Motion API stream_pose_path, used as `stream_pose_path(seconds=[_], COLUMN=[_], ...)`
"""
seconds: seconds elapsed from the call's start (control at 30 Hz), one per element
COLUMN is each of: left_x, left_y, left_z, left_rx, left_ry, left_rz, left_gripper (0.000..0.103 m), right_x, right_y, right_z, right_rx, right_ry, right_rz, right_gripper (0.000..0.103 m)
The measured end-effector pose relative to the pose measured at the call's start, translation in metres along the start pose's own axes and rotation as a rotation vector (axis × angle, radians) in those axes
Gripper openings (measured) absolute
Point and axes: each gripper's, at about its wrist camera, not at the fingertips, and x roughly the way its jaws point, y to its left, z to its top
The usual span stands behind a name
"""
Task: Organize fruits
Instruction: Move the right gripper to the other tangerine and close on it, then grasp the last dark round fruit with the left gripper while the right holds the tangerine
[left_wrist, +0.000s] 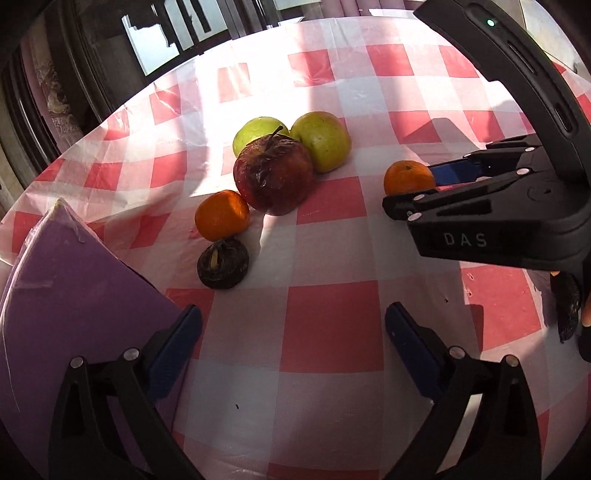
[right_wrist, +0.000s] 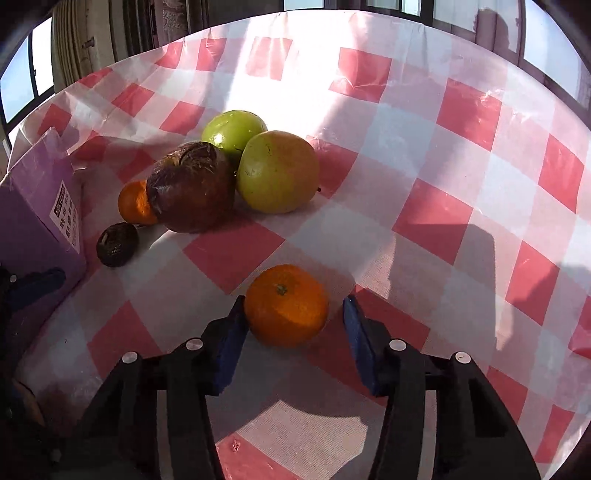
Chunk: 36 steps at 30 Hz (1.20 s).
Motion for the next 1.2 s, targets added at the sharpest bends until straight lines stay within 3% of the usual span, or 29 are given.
stream_pose_path(seconds=[0.1, 0.2, 0.33, 0.43, 0.7, 0.97, 1.0, 1.07, 1.13, 1.2], left_x=[0.008, 0.016, 0.027, 0.04, 0.06, 0.07, 0.068, 0.061, 0.054, 0.047], left_y=[-0.001, 0.002, 0.005, 0.01, 0.028, 0.045, 0.046, 0.047, 0.043, 0.04], left_z=[0.011, 0.019, 0.032, 0.043, 0.055, 0.058, 0.058, 0.056, 0.055, 0.052], left_rx=[-0.035, -0.103, -0.205, -0.278, -0.424, -0.545, -0.55, -0.544, -0.497, -0.484], left_ry=[0.009, 0.033, 0.061, 0.096, 0.162, 0.22, 0.211, 0.172, 0.139, 0.122], left_rz=[0.019, 0.059, 0.142, 0.202, 0.183, 0.073, 0.08, 0.089, 0.044, -0.013], left_gripper=[0.1, 0.1, 0.1, 0.101, 0.102, 0.101, 0.098, 0.067, 0.04, 0.04], right_x=[-0.008, -0.02, -0.024, -0.022, -0.022, -0.023, -0.022, -0.022, -0.021, -0.021], right_y=[-0.019, -0.064, -0.104, -0.108, -0.108, -0.109, -0.108, -0.109, -0.108, -0.108], right_z=[-0.007, -0.02, -0.039, -0.038, -0.038, -0.039, -0.038, -0.039, -0.039, -0.039], right_rx=[0.1, 0.332, 0.541, 0.555, 0.559, 0.562, 0.562, 0.562, 0.561, 0.56], right_ry=[-0.018, -0.081, -0.142, -0.141, -0.152, -0.156, -0.155, -0.151, -0.149, -0.146], right_rz=[0.001, 0.04, 0.153, 0.172, 0.196, 0.198, 0.198, 0.197, 0.198, 0.197], right_gripper=[0.04, 0.04, 0.04, 0.04, 0.041, 0.041, 0.041, 0.041, 0.041, 0.041])
